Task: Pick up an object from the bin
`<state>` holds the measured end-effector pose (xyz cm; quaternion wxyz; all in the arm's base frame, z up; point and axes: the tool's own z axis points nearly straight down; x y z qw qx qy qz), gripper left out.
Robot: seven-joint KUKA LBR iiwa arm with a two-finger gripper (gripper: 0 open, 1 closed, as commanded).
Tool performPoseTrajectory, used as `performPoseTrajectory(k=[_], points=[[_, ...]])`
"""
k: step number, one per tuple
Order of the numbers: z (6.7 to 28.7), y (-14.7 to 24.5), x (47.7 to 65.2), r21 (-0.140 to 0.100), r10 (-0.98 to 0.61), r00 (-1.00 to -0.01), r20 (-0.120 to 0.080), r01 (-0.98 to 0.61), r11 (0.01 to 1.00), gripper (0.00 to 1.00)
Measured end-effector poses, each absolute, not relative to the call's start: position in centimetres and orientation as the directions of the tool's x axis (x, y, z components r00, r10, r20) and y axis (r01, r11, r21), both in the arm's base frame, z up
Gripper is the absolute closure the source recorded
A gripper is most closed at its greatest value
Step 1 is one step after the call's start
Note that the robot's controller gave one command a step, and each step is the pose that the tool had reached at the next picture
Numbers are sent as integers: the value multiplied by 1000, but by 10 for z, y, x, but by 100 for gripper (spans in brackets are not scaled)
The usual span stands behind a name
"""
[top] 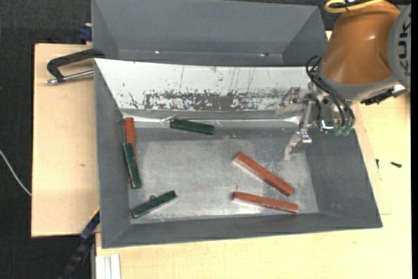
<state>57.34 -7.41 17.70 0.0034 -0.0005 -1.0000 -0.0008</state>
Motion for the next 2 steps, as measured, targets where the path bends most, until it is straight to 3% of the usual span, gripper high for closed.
performPoseTrajectory(k=[1,2], points=[[182,-74,575,1,0,-1000,-2,0,1000,0],[126,-61,542,1,41,-999,-6,41,999,0]])
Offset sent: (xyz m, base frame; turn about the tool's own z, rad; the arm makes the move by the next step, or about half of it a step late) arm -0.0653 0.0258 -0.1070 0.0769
